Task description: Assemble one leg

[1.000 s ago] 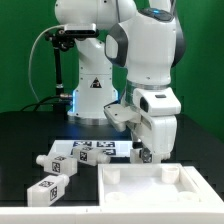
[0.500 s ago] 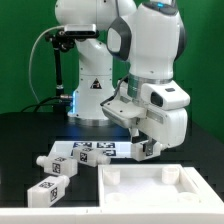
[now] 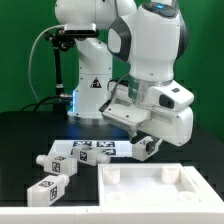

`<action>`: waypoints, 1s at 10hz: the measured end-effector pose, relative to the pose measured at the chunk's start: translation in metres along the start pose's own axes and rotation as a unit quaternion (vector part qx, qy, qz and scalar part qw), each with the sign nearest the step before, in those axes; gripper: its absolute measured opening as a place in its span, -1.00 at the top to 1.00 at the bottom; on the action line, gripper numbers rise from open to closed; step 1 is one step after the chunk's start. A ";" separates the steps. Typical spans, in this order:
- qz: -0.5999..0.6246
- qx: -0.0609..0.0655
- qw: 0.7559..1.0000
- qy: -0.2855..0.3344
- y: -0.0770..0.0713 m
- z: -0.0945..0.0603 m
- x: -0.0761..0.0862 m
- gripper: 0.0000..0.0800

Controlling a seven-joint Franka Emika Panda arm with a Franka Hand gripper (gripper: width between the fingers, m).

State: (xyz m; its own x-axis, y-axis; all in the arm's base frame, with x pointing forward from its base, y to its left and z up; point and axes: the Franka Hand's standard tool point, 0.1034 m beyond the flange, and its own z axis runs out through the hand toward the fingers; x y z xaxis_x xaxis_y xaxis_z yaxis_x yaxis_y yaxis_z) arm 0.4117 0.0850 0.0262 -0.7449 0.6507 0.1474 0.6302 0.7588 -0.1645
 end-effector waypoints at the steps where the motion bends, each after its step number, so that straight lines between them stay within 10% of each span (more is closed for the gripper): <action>1: 0.000 0.000 1.000 0.007 0.001 0.002 0.005 0.29; 10: 0.023 -0.001 1.000 0.012 0.008 0.008 0.011 0.29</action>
Offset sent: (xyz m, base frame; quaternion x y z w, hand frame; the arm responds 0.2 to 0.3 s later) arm 0.0000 0.0000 0.0000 0.0000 0.0000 0.0000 1.0000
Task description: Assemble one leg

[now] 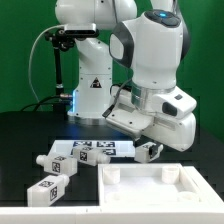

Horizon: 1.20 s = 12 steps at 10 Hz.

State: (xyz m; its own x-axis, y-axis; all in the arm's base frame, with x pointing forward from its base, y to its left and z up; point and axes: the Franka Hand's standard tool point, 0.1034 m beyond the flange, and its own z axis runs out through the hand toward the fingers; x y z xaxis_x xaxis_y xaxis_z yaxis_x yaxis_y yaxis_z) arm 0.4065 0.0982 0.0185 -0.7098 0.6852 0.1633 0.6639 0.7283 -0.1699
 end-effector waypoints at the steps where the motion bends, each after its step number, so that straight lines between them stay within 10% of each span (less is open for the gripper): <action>1: 0.004 -0.001 1.000 0.002 0.005 0.000 0.008 0.29; 4: 0.008 0.000 1.000 0.003 0.004 0.001 0.007 0.20; 5: 0.010 0.000 1.000 0.003 0.004 0.002 0.007 -0.26; 7: 0.012 0.001 1.000 0.004 0.003 0.003 0.006 -0.55; 12: 0.244 -0.015 0.970 -0.013 -0.008 -0.021 -0.001 -0.62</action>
Offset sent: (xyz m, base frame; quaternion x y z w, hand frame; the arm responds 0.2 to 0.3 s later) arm 0.0000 0.0000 0.0000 0.0000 0.0000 0.0000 1.0000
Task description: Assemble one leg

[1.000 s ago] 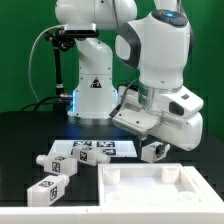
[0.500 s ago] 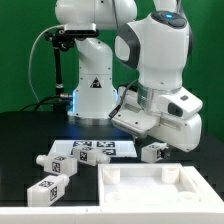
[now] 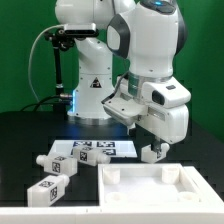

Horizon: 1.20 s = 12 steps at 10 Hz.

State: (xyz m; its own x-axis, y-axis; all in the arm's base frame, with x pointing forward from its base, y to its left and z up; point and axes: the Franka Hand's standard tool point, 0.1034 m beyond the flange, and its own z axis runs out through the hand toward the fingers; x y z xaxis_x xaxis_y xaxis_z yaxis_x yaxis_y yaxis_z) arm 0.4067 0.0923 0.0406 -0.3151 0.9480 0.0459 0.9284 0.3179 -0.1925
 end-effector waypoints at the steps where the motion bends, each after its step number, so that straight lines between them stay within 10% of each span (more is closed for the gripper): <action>1: 0.085 0.014 0.996 -0.005 0.001 -0.003 0.006 -0.62; 6: 0.264 0.020 0.964 -0.007 0.003 -0.002 0.007 -0.62; 12: 0.644 0.006 0.764 0.023 0.011 -0.011 0.006 -0.62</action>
Offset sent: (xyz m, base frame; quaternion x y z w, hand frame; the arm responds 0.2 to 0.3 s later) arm 0.0000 0.0000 0.0000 0.0000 0.0000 0.1296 0.9916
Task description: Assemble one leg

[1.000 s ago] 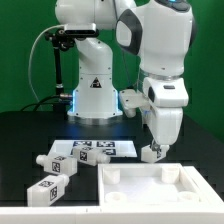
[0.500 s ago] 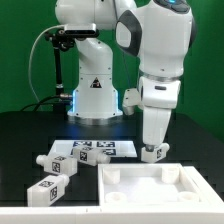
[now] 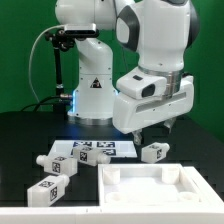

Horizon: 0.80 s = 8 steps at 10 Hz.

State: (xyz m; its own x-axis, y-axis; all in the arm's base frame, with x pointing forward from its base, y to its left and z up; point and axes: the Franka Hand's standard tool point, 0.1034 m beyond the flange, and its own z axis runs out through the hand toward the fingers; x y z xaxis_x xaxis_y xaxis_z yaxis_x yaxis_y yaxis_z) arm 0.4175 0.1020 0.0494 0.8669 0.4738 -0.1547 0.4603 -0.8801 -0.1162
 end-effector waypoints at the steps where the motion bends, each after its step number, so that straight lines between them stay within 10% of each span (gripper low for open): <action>1: 0.043 0.001 0.999 -0.002 -0.003 0.000 0.000 -0.62; 5: 0.169 0.013 0.985 -0.002 -0.005 -0.001 0.002 -0.62; 8: 0.378 0.035 0.925 -0.019 0.005 -0.007 0.006 -0.62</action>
Offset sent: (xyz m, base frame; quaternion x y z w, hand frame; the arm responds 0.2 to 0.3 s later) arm 0.0000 0.0000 0.0000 0.0000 0.0000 0.1296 0.9916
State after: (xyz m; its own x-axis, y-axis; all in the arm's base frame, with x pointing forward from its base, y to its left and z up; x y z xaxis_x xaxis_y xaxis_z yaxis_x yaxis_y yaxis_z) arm 0.4259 0.1004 0.0545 0.9280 -0.2748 -0.2517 -0.2899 -0.9568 -0.0240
